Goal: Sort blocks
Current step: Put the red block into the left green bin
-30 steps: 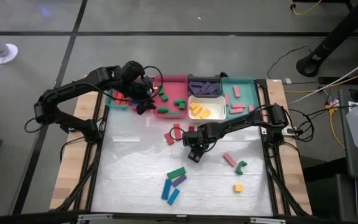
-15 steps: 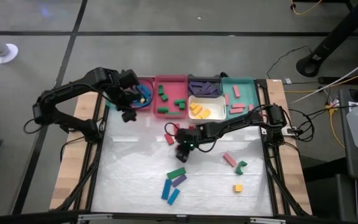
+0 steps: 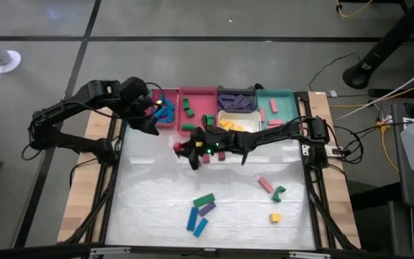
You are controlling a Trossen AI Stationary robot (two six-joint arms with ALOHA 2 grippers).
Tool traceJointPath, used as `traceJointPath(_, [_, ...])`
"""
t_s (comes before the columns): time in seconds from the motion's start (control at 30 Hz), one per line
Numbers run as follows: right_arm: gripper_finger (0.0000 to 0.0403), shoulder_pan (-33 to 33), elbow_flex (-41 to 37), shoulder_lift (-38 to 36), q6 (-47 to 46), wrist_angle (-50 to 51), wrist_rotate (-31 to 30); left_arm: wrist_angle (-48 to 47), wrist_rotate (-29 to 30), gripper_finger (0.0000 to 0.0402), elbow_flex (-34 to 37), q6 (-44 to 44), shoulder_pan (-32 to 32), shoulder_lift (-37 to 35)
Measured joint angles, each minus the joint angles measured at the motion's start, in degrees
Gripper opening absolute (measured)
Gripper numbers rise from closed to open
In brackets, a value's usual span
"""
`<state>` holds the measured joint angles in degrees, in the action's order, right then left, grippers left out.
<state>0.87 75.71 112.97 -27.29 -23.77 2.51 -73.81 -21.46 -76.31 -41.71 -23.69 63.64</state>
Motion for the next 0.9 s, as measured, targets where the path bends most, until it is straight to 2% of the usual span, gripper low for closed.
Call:
traceJointPath(0.23, [0.0136, -0.12, 4.93, -0.09, 16.35, 1.92, -4.31, 4.09, 1.01, 0.0184, 0.00, -12.15, 1.93, 3.04])
traceJointPath(0.4, [0.0137, -0.16, 8.15, -0.13, 24.43, 9.66, -8.59, 8.29, 1.03, 0.0184, 0.00, -13.52, 2.81, 5.19])
traceJointPath(0.53, [0.0137, -0.21, 9.43, -0.13, 26.34, 13.12, -11.48, 10.85, 1.10, 0.0184, 0.00, -14.74, 3.96, 6.70])
traceJointPath(0.9, [0.0138, -0.16, 9.54, -0.20, 26.73, 13.35, -11.39, 12.68, 2.64, 0.0184, 0.00, -15.10, 6.32, 12.53])
